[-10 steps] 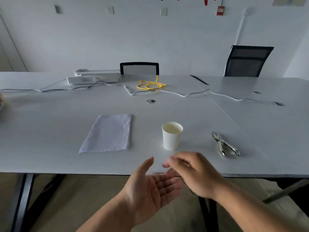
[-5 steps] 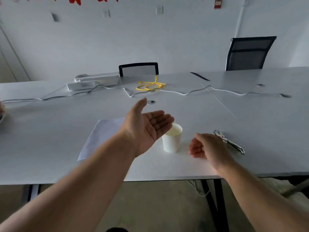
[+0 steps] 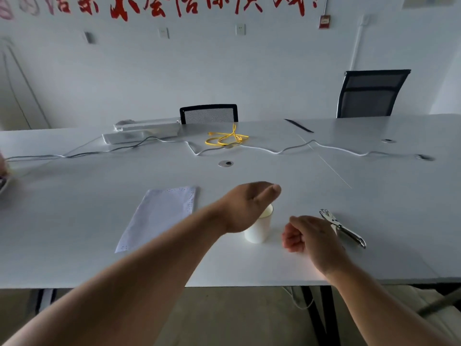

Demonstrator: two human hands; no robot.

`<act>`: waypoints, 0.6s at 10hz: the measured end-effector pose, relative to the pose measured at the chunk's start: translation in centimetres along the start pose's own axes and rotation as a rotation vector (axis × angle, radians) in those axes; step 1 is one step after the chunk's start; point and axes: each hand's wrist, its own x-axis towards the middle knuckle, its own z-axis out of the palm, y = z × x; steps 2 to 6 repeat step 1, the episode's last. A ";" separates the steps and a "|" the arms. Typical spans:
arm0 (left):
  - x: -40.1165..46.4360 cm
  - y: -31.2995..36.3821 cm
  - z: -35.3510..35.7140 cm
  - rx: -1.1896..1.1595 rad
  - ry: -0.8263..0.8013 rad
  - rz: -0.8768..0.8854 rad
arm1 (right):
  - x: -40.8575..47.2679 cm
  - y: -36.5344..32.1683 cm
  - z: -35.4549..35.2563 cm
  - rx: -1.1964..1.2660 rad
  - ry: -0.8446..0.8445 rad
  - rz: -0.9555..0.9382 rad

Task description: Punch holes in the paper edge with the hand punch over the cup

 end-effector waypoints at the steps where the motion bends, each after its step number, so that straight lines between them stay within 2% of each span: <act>1: -0.2 -0.3 -0.3 -0.017 0.048 0.046 | -0.5 0.0 0.1 -0.099 0.005 0.004; 6: -0.2 -0.3 -0.3 -0.017 0.048 0.046 | -0.5 0.0 0.1 -0.099 0.005 0.004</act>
